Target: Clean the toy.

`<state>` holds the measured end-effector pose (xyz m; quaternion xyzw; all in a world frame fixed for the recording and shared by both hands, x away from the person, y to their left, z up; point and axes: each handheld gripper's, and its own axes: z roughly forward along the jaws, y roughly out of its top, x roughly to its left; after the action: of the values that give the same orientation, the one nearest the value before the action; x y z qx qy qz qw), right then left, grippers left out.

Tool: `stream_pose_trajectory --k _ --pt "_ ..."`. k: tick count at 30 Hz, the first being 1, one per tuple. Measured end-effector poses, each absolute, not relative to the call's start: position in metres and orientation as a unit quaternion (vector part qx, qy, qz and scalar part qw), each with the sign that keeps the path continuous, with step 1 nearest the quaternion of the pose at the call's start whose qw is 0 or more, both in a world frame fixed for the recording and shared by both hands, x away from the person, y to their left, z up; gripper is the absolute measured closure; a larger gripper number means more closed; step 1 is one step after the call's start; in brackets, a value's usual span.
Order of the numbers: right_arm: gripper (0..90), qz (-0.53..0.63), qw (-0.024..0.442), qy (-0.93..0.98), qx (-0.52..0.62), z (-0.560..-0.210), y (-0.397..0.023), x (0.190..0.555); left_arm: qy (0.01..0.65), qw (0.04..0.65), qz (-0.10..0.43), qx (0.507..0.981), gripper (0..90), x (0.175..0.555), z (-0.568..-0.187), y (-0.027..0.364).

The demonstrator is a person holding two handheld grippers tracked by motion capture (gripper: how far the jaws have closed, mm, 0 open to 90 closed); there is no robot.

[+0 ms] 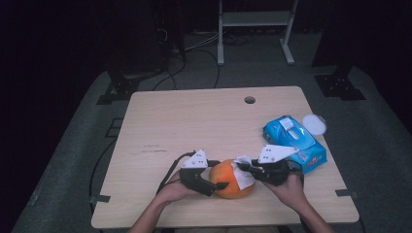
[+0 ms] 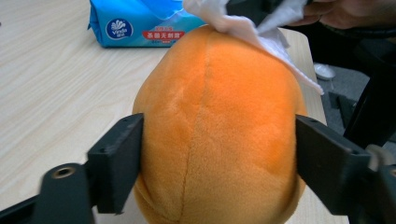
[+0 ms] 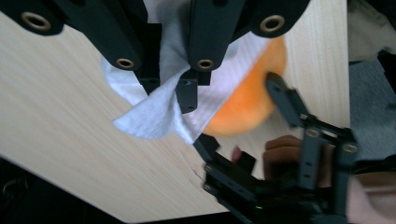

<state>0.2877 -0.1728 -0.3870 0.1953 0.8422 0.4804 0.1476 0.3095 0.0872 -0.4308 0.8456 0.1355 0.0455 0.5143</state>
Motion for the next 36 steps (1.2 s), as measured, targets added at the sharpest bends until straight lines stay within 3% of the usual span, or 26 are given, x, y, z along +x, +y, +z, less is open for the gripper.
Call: stream_pose_trajectory --k 8,18,25,30,36 --pt "85.9 0.463 0.138 0.865 0.133 -0.384 -0.125 0.281 0.117 0.494 0.081 0.858 27.2 0.301 -0.428 0.079" --pt "85.9 0.468 0.146 0.852 0.184 -0.383 -0.159 0.293 0.152 0.514 0.061 0.842 25.2 0.310 -0.432 0.085" --pt "86.2 0.473 0.110 0.862 0.145 -0.389 -0.133 0.285 0.133 0.496 0.093 0.853 28.1 0.300 -0.428 0.073" --pt "86.4 0.462 0.127 0.865 0.149 -0.386 -0.123 0.293 0.123 0.494 0.103 0.855 29.7 0.297 -0.429 0.073" --pt "86.4 0.456 0.144 0.858 0.187 -0.383 -0.145 0.304 0.128 0.499 0.093 0.852 29.6 0.299 -0.433 0.080"
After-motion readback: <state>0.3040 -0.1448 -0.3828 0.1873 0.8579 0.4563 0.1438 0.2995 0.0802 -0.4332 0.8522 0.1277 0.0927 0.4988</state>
